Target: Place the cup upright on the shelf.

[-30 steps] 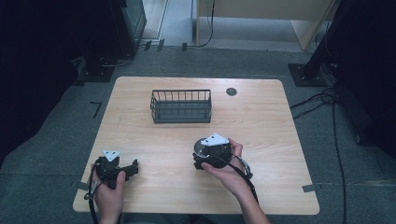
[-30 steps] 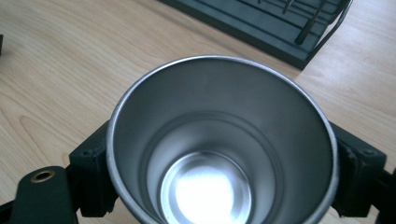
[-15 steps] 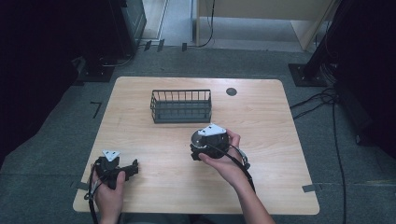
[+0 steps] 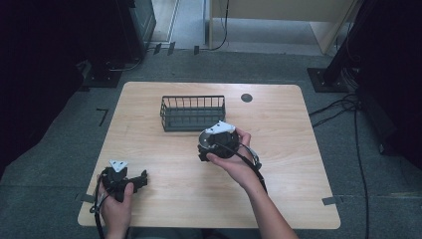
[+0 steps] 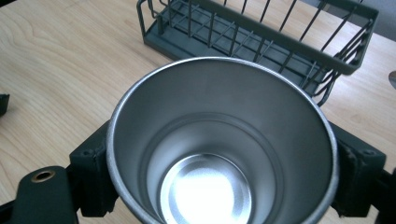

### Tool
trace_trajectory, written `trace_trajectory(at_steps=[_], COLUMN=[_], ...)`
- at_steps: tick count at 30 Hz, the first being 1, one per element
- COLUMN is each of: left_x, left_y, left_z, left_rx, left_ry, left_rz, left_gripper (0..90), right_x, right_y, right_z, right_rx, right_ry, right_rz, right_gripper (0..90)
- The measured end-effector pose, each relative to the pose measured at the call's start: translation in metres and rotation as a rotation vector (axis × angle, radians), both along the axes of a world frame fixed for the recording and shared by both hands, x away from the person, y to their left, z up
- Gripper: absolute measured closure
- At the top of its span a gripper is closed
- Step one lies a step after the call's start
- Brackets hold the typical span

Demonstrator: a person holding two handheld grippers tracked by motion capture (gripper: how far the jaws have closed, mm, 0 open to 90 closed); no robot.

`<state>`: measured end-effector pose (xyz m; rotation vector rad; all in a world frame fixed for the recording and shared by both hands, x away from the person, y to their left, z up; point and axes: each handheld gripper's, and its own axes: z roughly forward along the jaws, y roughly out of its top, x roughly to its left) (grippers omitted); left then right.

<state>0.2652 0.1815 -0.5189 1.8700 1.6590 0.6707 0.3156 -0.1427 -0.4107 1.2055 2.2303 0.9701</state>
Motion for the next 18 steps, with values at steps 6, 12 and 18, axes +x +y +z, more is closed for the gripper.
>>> trace_trajectory(at_steps=[6,12,18], left_x=[0.000,0.000,0.000], left_y=[0.000,0.000,0.000], left_z=[0.000,0.000,0.000], left_rx=[0.001,0.000,-0.001], left_ry=[0.002,0.001,0.000], left_rz=[0.000,0.000,0.001], left_gripper=[0.0,0.0,0.0], right_x=[0.010,0.024,0.035], right_y=[0.004,0.008,0.011], right_z=[0.010,0.023,0.031], right_rx=[-0.007,-0.015,-0.025], right_ry=[-0.010,-0.021,-0.022], right_rz=[0.002,0.004,0.009], right_gripper=[15.0,15.0,15.0])
